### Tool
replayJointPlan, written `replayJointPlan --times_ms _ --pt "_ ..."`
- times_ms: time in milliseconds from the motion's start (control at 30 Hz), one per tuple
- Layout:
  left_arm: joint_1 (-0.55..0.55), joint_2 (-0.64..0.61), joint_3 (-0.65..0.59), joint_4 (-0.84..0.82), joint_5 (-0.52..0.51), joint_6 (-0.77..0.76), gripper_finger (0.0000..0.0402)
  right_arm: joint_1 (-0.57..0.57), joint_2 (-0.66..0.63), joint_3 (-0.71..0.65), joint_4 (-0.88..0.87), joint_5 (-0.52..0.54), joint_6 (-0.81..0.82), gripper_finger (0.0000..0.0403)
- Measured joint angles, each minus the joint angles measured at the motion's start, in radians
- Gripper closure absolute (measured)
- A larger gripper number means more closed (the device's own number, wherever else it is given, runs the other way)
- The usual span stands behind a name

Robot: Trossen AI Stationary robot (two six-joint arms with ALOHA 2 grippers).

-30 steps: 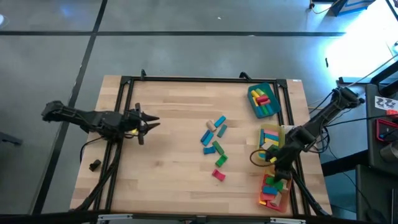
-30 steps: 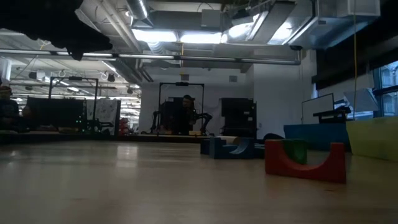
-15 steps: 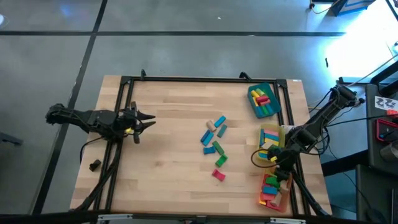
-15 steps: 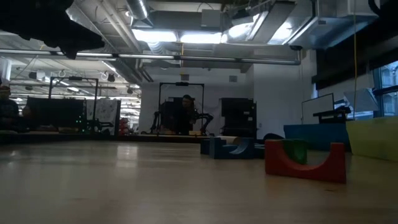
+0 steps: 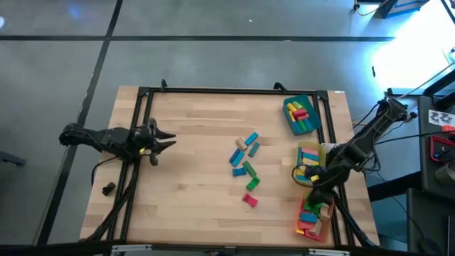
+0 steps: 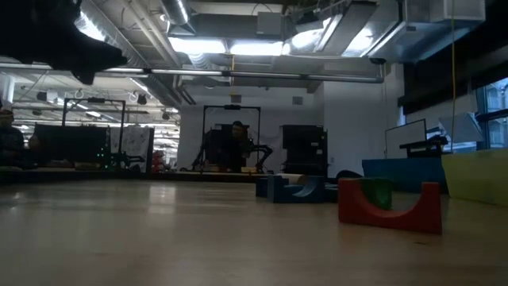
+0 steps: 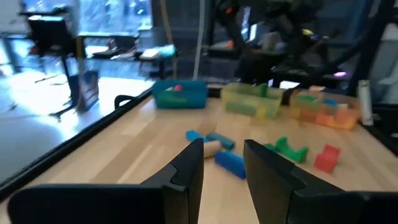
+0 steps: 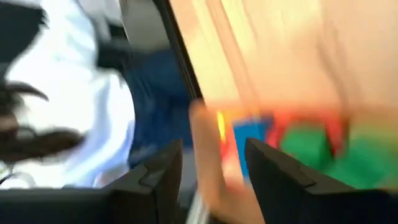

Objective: Sort blocks by size
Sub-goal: Put the blue rectangular block into the yellow bin

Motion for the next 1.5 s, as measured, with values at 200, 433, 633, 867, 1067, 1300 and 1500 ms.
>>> replayJointPlan --times_ms 200,433,633,867,1067,1300,1500 --pt "0.001 -0.029 -0.141 0.214 0.042 0.059 0.0302 -0.089 0.006 0.080 0.000 0.239 -0.217 0.0226" --pt "0.001 -0.029 -0.154 0.241 0.106 0.107 0.0302 -0.261 0.056 0.096 0.028 0.314 -0.535 0.0226" --pt "0.001 -0.029 -0.154 0.240 0.115 0.132 0.0302 -0.407 0.174 0.096 0.118 0.289 -0.767 0.0226" --pt "0.001 -0.027 -0.154 0.240 0.115 0.129 0.0302 -0.555 0.309 0.096 0.150 0.248 -0.993 0.0226" --pt "0.001 -0.027 -0.154 0.240 0.115 0.128 0.0302 -0.653 0.411 0.096 0.196 0.243 -1.336 0.0226" --pt "0.001 -0.027 -0.154 0.239 0.115 0.126 0.0302 -0.772 0.547 0.102 0.328 0.225 -1.584 0.0226" --pt "0.001 -0.027 -0.154 0.239 0.114 0.126 0.0302 -0.855 0.641 0.155 0.300 0.136 -1.707 0.0226"
